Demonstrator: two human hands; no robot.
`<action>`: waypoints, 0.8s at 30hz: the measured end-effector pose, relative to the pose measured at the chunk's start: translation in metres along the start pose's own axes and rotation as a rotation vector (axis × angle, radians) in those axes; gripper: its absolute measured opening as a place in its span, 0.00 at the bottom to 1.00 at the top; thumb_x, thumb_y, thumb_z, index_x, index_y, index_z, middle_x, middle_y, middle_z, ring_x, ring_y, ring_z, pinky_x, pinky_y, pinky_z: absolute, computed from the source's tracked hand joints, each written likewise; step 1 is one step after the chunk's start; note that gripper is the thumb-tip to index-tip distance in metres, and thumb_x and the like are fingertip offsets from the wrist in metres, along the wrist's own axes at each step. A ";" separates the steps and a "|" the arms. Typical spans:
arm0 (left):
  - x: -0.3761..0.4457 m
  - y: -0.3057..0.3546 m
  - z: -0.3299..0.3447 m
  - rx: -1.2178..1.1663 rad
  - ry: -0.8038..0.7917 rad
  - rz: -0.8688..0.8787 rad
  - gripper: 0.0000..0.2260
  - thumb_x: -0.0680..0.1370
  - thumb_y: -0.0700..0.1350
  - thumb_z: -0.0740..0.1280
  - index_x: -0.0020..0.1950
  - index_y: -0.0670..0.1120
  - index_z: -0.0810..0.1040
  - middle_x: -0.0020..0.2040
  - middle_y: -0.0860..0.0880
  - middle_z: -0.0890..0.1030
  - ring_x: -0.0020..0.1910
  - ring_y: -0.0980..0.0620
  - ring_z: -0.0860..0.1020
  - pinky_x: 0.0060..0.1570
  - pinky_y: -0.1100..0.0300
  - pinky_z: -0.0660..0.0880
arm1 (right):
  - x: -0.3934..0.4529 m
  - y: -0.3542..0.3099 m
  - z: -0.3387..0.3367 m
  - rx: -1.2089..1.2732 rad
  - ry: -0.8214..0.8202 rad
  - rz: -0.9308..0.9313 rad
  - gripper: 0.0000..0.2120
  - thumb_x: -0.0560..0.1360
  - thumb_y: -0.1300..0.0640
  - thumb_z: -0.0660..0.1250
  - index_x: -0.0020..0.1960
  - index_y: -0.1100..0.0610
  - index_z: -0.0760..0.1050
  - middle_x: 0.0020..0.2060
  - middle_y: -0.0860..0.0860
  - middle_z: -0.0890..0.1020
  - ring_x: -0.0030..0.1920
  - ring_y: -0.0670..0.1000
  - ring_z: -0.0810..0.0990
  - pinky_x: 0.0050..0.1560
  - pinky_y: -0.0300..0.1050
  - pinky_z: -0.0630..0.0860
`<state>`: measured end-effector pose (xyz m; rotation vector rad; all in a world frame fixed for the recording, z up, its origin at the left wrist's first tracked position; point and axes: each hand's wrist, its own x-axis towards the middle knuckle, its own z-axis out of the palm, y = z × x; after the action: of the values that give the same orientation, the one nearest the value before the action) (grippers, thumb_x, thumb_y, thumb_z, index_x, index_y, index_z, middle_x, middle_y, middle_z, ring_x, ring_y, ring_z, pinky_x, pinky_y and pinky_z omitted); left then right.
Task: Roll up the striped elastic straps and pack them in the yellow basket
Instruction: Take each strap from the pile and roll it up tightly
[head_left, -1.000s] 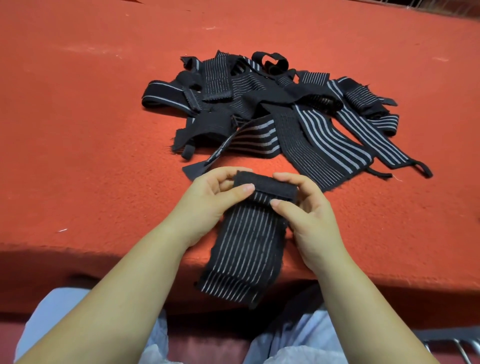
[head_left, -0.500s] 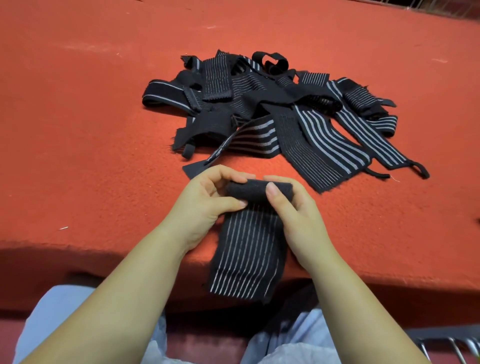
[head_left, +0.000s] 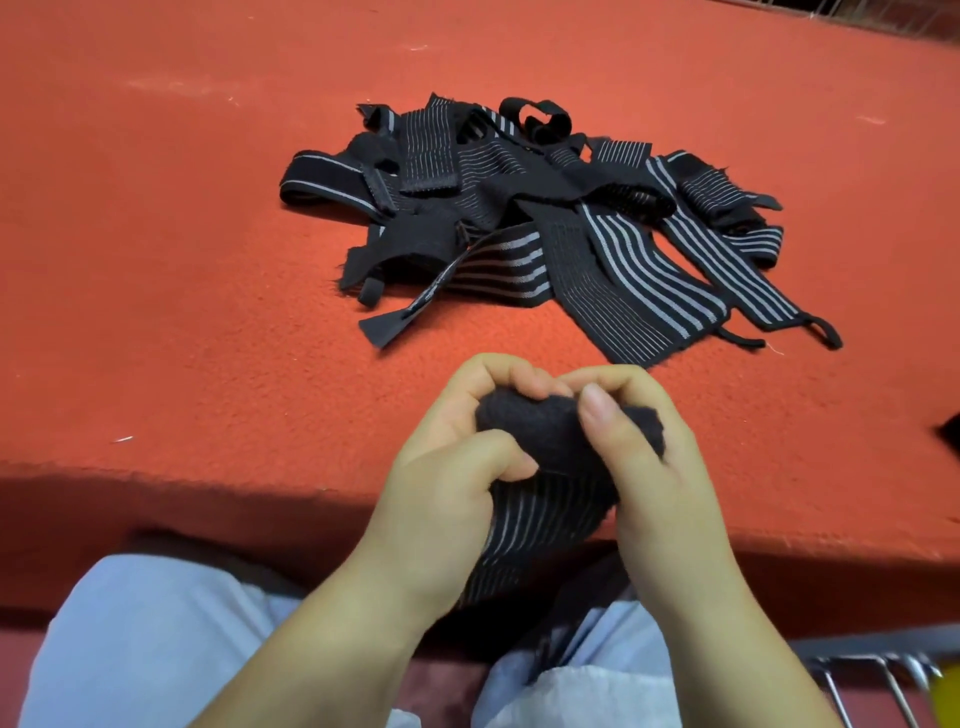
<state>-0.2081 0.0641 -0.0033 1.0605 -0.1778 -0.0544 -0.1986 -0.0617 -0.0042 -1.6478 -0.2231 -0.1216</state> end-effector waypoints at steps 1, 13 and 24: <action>-0.001 0.000 0.001 0.082 -0.008 0.042 0.18 0.61 0.31 0.56 0.45 0.47 0.74 0.42 0.52 0.80 0.41 0.57 0.77 0.41 0.67 0.74 | -0.002 -0.003 0.000 0.050 0.004 0.053 0.18 0.66 0.40 0.66 0.44 0.54 0.77 0.37 0.45 0.83 0.38 0.40 0.81 0.38 0.31 0.74; -0.010 -0.002 0.000 0.634 -0.117 0.153 0.18 0.66 0.44 0.64 0.55 0.57 0.68 0.48 0.61 0.76 0.47 0.61 0.75 0.49 0.67 0.69 | -0.007 -0.004 -0.007 -0.073 0.033 0.063 0.17 0.72 0.43 0.62 0.42 0.57 0.79 0.37 0.48 0.81 0.39 0.44 0.78 0.42 0.37 0.72; -0.007 -0.004 -0.003 0.642 -0.088 0.179 0.12 0.71 0.55 0.66 0.51 0.54 0.71 0.43 0.61 0.77 0.42 0.64 0.76 0.45 0.70 0.70 | -0.008 -0.004 -0.012 0.050 -0.018 0.170 0.17 0.67 0.38 0.63 0.47 0.47 0.81 0.38 0.48 0.82 0.39 0.44 0.80 0.42 0.39 0.73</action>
<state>-0.2144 0.0659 -0.0093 1.6777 -0.3848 0.1266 -0.2069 -0.0741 -0.0005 -1.6118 -0.0984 0.0270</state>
